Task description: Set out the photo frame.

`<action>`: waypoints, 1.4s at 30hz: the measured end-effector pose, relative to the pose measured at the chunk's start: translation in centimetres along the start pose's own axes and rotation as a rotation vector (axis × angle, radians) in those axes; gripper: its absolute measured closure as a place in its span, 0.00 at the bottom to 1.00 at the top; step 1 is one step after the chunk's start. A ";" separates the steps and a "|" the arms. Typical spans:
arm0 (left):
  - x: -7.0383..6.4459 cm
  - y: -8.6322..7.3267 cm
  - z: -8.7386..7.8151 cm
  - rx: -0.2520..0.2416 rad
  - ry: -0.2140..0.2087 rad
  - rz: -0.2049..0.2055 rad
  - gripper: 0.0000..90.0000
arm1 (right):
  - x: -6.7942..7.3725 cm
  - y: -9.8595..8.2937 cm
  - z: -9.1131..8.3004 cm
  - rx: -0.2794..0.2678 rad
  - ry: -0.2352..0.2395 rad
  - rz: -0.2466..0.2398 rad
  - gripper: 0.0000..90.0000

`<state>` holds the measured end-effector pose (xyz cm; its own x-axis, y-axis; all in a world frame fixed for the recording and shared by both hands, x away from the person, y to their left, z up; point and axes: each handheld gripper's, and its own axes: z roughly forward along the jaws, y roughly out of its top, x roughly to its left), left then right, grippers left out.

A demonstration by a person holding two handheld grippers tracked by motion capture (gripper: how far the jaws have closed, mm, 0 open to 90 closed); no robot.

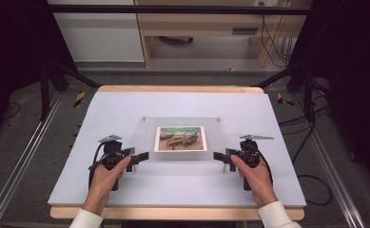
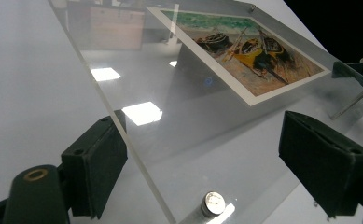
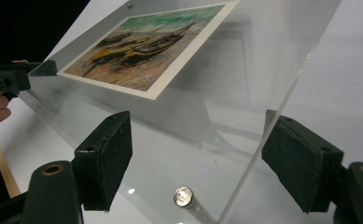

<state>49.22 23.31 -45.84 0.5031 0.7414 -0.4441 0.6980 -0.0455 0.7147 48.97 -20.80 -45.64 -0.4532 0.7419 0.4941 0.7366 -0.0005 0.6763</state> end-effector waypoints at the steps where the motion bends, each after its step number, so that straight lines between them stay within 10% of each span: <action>1: 0.0 0.1 0.0 0.000 0.002 0.004 0.18 | 0.0 0.1 0.0 -0.003 -0.003 -0.011 0.28; 42: -0.9 -0.4 -1.2 -0.107 0.082 0.129 0.36 | 1.1 -0.3 -1.1 -0.088 -0.078 -0.192 0.42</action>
<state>47.88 23.47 -45.05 0.5383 0.7865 -0.3027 0.5703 -0.0755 0.8180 47.70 -20.74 -44.72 -0.5383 0.7835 0.3106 0.5926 0.0898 0.8005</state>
